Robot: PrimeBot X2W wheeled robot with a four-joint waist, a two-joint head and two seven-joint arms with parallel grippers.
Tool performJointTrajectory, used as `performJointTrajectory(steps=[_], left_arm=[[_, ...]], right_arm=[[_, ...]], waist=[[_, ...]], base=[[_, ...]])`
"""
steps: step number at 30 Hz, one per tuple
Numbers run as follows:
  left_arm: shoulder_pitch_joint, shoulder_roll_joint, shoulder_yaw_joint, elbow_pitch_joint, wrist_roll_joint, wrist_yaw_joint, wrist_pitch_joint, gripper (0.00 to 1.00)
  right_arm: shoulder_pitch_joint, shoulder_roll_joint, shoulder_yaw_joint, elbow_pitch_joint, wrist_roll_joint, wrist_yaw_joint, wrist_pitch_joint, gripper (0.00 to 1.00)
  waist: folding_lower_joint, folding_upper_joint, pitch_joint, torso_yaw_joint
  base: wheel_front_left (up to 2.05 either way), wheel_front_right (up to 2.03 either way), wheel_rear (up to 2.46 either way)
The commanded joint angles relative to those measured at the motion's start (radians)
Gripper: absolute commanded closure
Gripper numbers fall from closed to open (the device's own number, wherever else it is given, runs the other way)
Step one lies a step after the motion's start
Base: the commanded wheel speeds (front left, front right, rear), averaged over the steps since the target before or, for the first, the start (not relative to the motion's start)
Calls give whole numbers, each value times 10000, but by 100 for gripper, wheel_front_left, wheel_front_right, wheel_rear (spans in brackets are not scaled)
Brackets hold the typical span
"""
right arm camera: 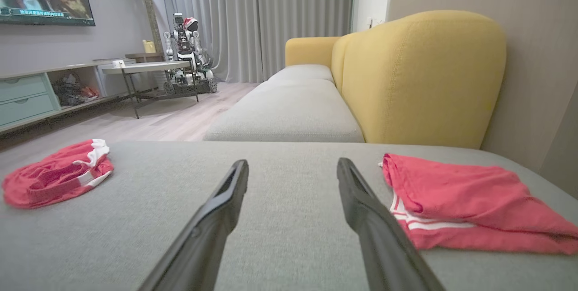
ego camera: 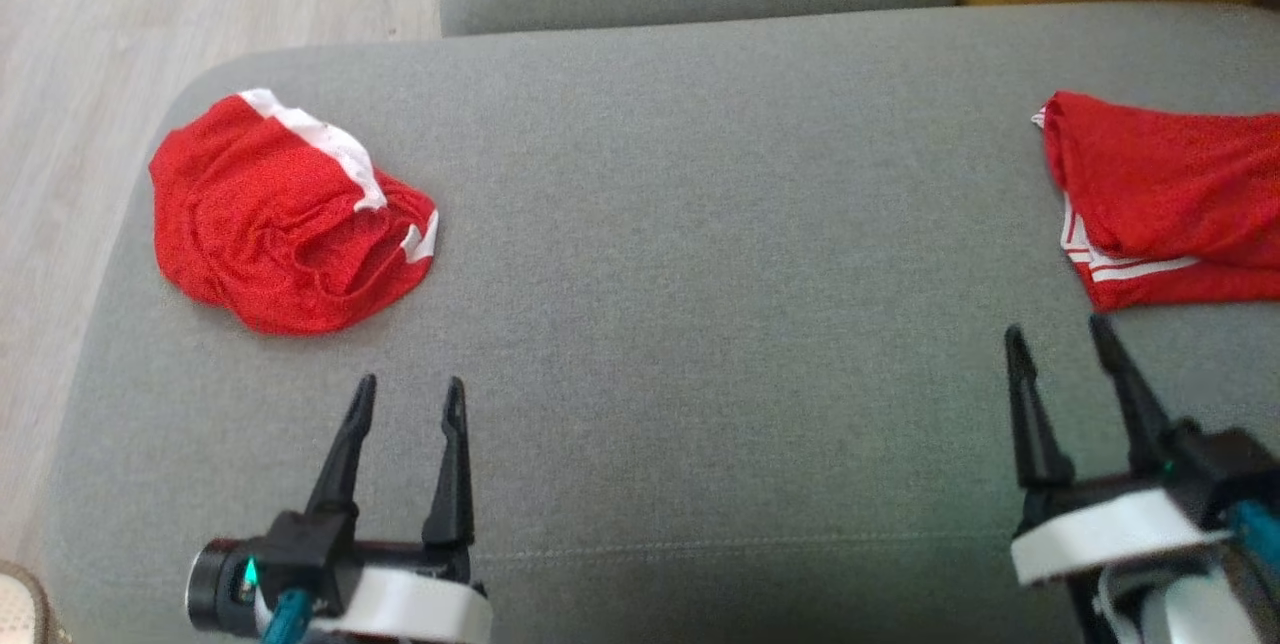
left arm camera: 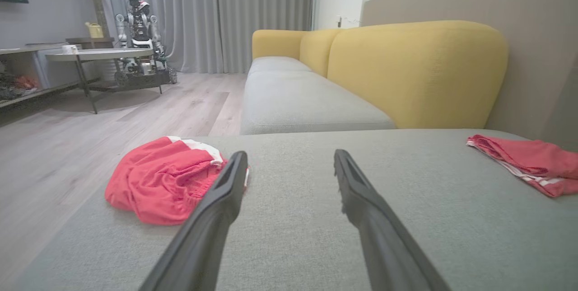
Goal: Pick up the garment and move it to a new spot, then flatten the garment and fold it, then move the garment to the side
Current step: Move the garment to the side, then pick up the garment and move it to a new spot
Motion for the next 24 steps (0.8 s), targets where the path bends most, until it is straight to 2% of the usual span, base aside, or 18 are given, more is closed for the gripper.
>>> performJointTrajectory(steps=[1, 8, 24], left_arm=[[-219, -66, 419, -446, 138, -99, -51, 0], [180, -98, 500, -454, 473, -476, -51, 0], [243, -139, 359, -178, 596, -480, -51, 0]], right_arm=[[-106, 43, 298, -387, 0, -4, -92, 0], [436, 52, 721, -302, 16, -4, -92, 0], [602, 54, 975, -205, 55, -4, -93, 0]], waist=[[1, -1, -105, -66], [1, -1, -285, -160], [1, -1, -470, -129]], base=[[0, 0, 0], [0, 0, 0], [0, 0, 0]])
